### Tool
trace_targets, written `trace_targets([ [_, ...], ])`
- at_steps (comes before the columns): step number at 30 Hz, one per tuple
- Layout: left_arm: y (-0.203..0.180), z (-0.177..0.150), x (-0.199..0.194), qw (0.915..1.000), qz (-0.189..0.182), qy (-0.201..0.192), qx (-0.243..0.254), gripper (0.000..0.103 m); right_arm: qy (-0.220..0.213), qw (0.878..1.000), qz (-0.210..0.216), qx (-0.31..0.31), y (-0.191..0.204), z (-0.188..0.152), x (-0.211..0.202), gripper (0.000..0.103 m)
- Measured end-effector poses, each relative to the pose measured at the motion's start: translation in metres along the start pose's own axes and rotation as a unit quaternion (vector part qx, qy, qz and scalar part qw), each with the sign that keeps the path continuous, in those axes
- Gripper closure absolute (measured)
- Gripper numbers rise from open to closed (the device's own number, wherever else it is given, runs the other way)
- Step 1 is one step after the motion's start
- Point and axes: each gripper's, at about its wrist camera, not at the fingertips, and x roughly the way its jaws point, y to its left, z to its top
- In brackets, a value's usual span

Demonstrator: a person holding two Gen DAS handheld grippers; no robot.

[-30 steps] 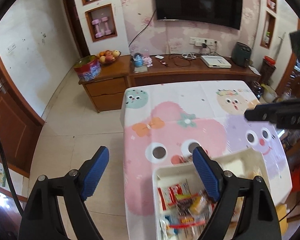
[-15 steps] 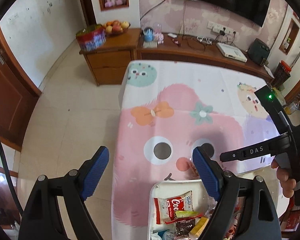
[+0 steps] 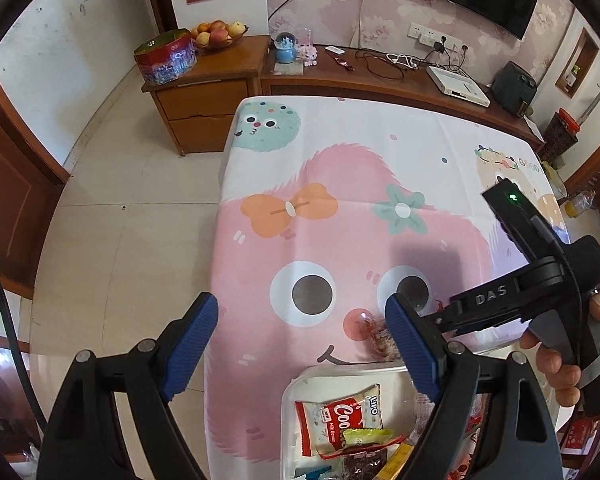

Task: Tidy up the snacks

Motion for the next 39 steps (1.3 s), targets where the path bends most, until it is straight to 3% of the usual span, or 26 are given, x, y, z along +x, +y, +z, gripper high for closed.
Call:
trace_targets([
  [7, 0.002, 0.004, 0.017, 0.9994, 0.025, 0.022, 0.014, 0.018, 0.008, 0.999, -0.041, -0.025, 0.023, -0.001, 0.015, 0.044],
  [9, 0.006, 0.005, 0.021, 0.9992, 0.025, 0.028, 0.009, 0.018, 0.007, 0.998, -0.044, -0.034, 0.027, -0.001, 0.015, 0.048],
  [12, 0.010, 0.005, 0.023, 0.9993, 0.021, 0.032, 0.001, 0.018, -0.013, 0.998, -0.038, -0.047, 0.033, -0.005, 0.011, 0.060],
  [13, 0.010, 0.004, 0.024, 0.9992, 0.020, 0.034, -0.001, 0.018, -0.019, 0.998, -0.032, -0.054, 0.036, -0.007, 0.009, 0.077],
  [15, 0.009, 0.003, 0.024, 0.9992, 0.015, 0.038, -0.002, 0.018, -0.025, 0.997, -0.036, -0.065, 0.041, -0.010, 0.003, 0.082],
  [20, 0.001, 0.002, 0.017, 0.9994, 0.010, 0.034, 0.007, 0.018, -0.069, 0.990, -0.065, -0.104, 0.064, -0.022, -0.009, 0.089],
  [28, -0.006, 0.000, -0.014, 0.9998, 0.002, 0.012, 0.016, 0.018, -0.149, 0.980, -0.062, -0.114, 0.094, -0.049, -0.048, 0.091],
  [39, -0.008, -0.025, -0.090, 0.9988, -0.017, -0.030, 0.033, 0.018, -0.280, 0.945, -0.094, -0.142, 0.097, -0.133, -0.132, 0.091],
])
